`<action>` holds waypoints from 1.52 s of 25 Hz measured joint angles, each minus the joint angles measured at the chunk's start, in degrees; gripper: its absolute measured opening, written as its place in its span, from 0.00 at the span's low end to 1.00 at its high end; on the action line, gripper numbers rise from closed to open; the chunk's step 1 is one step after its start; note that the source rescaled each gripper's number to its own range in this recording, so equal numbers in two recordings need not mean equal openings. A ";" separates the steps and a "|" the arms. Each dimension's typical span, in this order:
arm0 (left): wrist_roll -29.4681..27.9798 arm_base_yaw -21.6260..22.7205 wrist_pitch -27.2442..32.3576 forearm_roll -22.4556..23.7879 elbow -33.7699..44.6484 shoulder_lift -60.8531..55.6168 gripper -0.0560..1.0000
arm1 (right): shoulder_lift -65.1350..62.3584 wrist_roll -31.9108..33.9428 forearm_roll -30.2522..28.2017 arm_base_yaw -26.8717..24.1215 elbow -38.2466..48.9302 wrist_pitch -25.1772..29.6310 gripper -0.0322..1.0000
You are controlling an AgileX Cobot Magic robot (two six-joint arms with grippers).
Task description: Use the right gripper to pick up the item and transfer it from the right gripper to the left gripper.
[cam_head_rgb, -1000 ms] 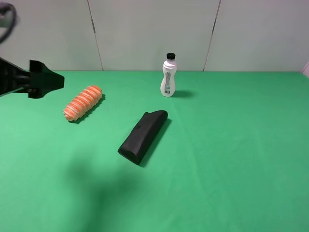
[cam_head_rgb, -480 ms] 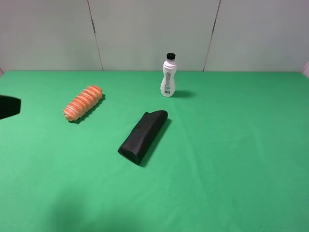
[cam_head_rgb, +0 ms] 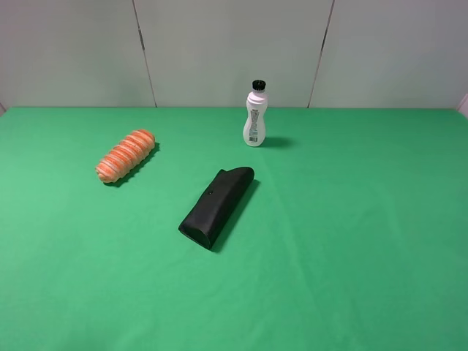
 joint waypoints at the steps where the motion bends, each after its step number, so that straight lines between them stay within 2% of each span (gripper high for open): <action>1: 0.00 0.00 1.49 0.00 0.00 -1.08 0.94 | 0.00 0.00 0.00 0.00 0.00 0.00 1.00; 6: -0.26 0.00 6.73 0.19 0.00 -4.65 0.93 | 0.00 0.00 0.00 0.00 0.00 0.00 1.00; 12: -5.61 0.00 11.87 1.08 0.00 -4.98 0.93 | 0.00 0.00 0.00 0.00 0.00 0.00 1.00; 15: -6.45 0.00 12.96 2.08 0.87 -4.98 0.93 | 0.00 0.00 0.00 0.00 0.00 0.00 1.00; 28: -7.01 0.22 7.26 4.61 3.41 -8.09 0.93 | 0.00 0.00 0.00 0.00 0.00 -0.06 1.00; 32: -6.43 4.45 7.26 4.51 3.41 -13.85 0.93 | 0.00 0.00 0.01 0.00 0.00 -0.10 1.00; 38: -3.97 15.85 7.26 3.04 3.41 -14.39 0.93 | 0.00 0.00 0.06 0.00 0.00 -0.10 1.00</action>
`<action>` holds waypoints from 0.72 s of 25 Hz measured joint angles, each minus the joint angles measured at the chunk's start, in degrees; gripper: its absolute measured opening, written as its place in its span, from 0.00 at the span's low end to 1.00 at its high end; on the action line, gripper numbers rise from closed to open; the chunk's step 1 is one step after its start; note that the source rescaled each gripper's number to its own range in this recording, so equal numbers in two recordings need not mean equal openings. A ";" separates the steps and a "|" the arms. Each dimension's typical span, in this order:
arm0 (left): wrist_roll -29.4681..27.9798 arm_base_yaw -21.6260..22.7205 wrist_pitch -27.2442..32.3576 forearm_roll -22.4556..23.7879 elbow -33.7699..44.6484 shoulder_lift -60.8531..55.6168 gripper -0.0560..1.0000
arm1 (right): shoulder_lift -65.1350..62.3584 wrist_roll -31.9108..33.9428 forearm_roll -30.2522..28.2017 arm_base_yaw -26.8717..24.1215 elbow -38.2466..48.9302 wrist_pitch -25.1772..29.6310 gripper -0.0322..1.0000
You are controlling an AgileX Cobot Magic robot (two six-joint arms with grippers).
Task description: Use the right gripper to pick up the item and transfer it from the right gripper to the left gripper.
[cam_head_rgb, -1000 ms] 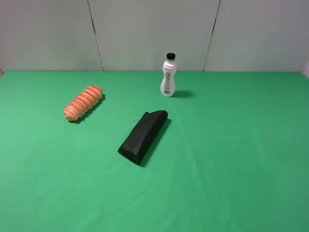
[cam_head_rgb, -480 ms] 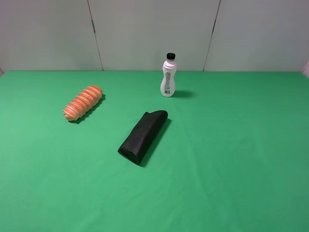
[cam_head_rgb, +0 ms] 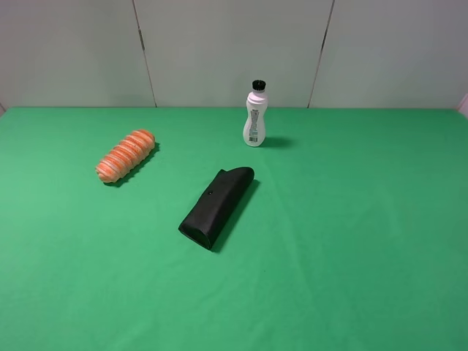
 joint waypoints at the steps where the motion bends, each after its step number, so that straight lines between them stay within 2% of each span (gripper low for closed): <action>1: 0.33 1.58 0.00 -0.22 0.00 0.00 0.93 | 0.00 0.00 0.00 0.00 0.00 0.00 1.00; 4: 0.71 3.55 0.00 -0.47 0.00 0.00 0.93 | 0.00 0.00 0.00 0.00 0.00 0.00 1.00; 18: 1.61 3.59 -0.05 1.27 0.00 0.00 0.93 | 0.00 0.00 0.00 0.00 0.00 0.00 1.00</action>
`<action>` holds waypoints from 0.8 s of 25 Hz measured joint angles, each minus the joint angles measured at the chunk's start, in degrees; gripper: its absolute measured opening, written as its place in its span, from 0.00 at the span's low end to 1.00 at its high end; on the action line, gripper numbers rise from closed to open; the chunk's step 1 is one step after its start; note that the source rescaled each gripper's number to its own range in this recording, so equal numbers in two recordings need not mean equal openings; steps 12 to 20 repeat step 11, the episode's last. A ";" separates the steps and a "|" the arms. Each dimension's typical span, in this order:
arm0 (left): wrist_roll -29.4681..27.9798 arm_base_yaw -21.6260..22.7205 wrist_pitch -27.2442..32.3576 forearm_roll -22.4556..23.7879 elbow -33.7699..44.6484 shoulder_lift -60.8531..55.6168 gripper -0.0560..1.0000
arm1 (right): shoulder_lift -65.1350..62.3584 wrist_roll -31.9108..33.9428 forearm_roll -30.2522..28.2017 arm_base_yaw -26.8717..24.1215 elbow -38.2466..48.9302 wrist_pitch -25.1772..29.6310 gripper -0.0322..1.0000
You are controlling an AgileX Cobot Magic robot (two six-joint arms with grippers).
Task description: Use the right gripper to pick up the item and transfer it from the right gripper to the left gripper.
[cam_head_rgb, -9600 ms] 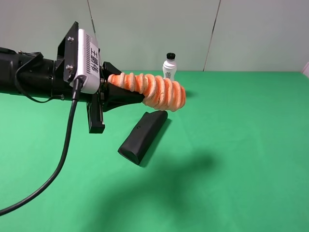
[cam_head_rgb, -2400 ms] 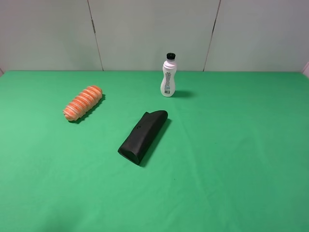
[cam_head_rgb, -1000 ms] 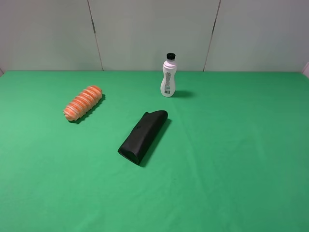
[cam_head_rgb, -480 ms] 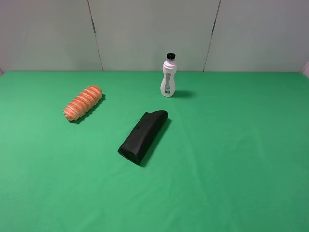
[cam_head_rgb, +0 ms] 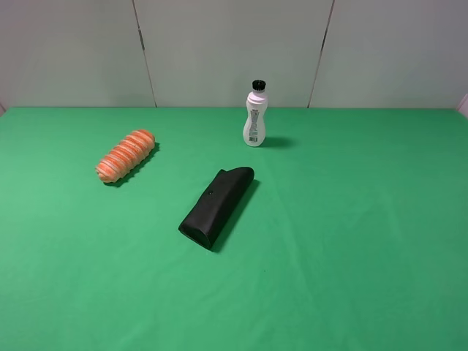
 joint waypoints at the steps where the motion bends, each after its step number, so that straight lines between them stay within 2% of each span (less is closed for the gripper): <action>1: 0.00 0.00 0.00 0.02 0.00 0.00 0.93 | 0.00 0.00 0.00 0.00 0.00 0.00 1.00; 20: 0.00 0.00 0.00 0.07 0.00 0.00 0.93 | 0.00 0.00 0.00 0.00 0.00 0.10 1.00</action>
